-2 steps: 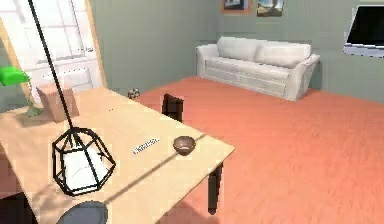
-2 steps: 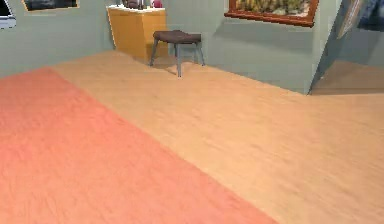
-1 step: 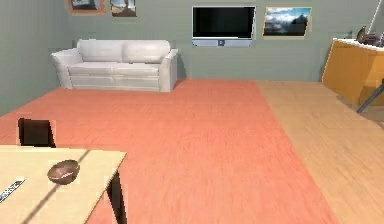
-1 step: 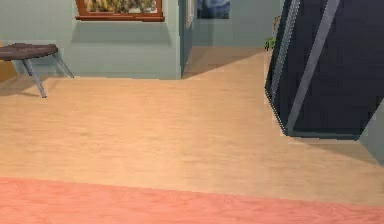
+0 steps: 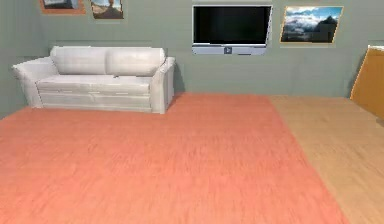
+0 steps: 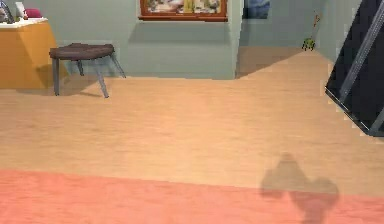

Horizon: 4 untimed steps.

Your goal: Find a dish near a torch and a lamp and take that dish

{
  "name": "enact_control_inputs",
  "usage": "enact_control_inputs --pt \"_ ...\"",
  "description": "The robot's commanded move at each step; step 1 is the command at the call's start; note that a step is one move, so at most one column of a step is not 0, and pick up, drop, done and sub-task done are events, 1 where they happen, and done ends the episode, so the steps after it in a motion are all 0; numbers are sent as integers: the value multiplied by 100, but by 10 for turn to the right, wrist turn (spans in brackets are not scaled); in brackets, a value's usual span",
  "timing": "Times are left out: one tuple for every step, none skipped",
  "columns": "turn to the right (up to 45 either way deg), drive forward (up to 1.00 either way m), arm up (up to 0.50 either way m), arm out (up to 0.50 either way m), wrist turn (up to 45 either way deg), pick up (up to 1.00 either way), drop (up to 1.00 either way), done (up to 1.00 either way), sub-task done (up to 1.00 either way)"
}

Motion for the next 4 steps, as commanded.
enact_control_inputs --pt "450 0 0 0 0 0 0 0 0" --pt "450 0 0 0 0 0 0 0 0" --pt "450 0 0 0 0 0 0 0 0" --pt "300 0 0 0 0 0 0 0 0"
